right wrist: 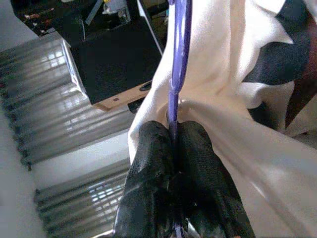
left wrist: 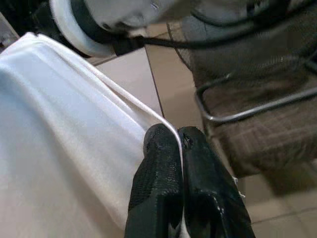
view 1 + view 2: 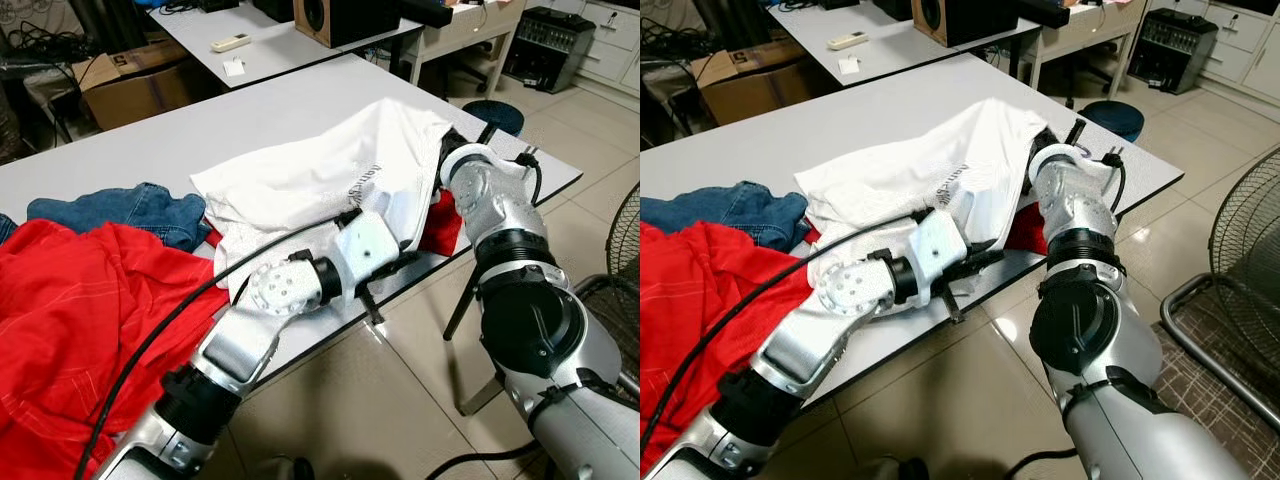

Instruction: Hang hanger

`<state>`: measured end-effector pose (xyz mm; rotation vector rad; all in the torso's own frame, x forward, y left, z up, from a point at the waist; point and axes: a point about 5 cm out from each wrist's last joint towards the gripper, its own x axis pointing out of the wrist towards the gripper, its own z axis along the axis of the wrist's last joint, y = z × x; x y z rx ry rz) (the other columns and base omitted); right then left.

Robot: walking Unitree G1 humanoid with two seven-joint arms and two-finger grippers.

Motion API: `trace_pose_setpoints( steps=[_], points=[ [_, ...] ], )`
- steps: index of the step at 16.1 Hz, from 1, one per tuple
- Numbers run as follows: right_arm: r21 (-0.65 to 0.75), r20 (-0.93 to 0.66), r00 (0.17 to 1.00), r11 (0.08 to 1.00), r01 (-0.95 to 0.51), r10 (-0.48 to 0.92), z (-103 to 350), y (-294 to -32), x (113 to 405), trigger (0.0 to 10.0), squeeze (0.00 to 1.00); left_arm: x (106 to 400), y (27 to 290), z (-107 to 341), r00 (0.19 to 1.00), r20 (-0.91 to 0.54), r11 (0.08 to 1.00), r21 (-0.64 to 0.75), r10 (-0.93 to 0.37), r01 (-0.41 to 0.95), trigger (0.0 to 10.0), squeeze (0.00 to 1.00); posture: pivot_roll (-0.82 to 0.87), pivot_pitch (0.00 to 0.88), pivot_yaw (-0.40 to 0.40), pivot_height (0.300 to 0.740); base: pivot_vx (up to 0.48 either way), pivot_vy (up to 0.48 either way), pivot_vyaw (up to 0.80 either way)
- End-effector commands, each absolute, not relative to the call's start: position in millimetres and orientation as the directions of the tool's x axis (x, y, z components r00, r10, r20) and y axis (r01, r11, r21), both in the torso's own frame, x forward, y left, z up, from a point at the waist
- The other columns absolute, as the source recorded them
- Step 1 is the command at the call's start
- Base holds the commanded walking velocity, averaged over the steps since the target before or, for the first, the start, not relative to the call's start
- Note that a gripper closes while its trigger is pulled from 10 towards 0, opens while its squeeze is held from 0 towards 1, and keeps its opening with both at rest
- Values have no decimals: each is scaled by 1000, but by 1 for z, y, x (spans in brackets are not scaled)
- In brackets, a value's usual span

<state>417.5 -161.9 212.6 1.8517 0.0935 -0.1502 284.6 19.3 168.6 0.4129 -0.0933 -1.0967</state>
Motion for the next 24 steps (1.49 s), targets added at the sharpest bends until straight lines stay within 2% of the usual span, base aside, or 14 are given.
trace_pose_setpoints(
  steps=[1,2,3,4,7,8,9,11,13,16,18,19,21,24],
  points=[
    [948,-62,997,-314,43,-49,243,-171,420,10000,0,280,15,151,451,-197,350,397,-871,849,4706,0,-48,41,83,740,0,0,0],
    [952,-54,998,-302,41,-35,246,-169,421,10000,0,285,15,148,499,-193,385,430,-845,817,10000,0,-48,41,83,740,0,0,0],
    [958,-52,998,-282,42,-28,247,-168,421,10000,0,287,16,148,514,-181,408,418,-838,812,10000,0,-50,39,78,740,0,0,0],
    [978,-51,999,-204,48,-6,248,-165,420,10000,0,290,17,152,512,-145,440,350,-847,827,10000,1000,-50,37,77,740,0,0,0],
    [998,-62,998,-25,62,-5,245,-173,417,10000,0,274,26,154,347,-190,276,323,-918,905,10000,1000,-42,30,72,740,0,0,0],
    [997,-73,997,-5,73,-10,244,-178,416,10000,0,268,31,151,310,-212,227,342,-927,912,10000,710,-42,29,72,740,0,0,0],
    [997,-72,997,-9,72,-16,244,-183,415,10000,0,265,34,149,298,-221,220,318,-929,922,10000,0,-41,27,69,740,0,0,0],
    [998,-66,997,-6,66,-30,245,-198,412,10000,0,252,45,146,224,-246,157,265,-943,951,10000,0,-36,23,67,740,0,0,0],
    [997,-50,999,58,51,-22,249,-206,410,10000,0,244,54,155,171,-197,137,175,-965,975,10000,0,-34,19,65,740,0,0,0],
    [867,-48,992,497,-18,120,254,-207,402,10000,0,250,79,177,231,-109,223,79,-967,972,10000,0,-24,0,49,740,0,0,0],
    [716,-90,972,692,-87,216,251,-208,389,10000,0,264,99,192,380,-55,374,92,-924,923,10000,0,-19,0,47,740,0,0,0],
    [674,-104,957,726,-133,272,250,-207,381,10000,0,272,108,196,461,-43,456,90,-886,885,10000,0,-19,0,47,740,0,0,0],
    [614,-117,926,759,-216,358,250,-204,368,10000,0,278,118,199,537,-36,533,81,-843,842,10000,0,-21,0,51,740,0,0,0],
    [584,-50,879,728,-359,474,261,-202,347,10000,0,280,120,201,590,-8,589,44,-808,807,10000,0,-34,0,71,740,0,0,0]
  ],
)
